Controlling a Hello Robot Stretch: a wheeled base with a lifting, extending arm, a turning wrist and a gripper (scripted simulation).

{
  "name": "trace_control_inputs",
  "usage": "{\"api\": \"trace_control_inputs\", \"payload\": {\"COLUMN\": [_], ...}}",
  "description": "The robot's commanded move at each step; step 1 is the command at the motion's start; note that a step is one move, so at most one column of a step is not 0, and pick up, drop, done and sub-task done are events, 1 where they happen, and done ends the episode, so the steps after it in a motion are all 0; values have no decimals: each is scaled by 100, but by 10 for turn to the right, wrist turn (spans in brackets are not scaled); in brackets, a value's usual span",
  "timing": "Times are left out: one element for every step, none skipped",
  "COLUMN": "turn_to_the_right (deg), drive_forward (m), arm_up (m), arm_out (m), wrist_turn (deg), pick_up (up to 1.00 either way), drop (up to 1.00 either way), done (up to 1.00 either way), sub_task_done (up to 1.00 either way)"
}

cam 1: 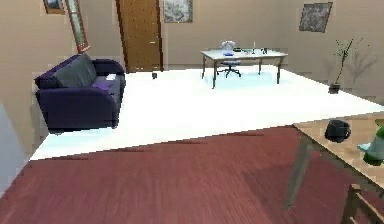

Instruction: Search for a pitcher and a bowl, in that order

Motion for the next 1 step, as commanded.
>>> {"api": "trace_control_inputs", "payload": {"turn_to_the_right": [0], "drive_forward": [45], "arm_up": [0], "arm_out": [0], "wrist_turn": [0], "pick_up": [0], "drop": [0], "done": [0], "sub_task_done": [0]}}
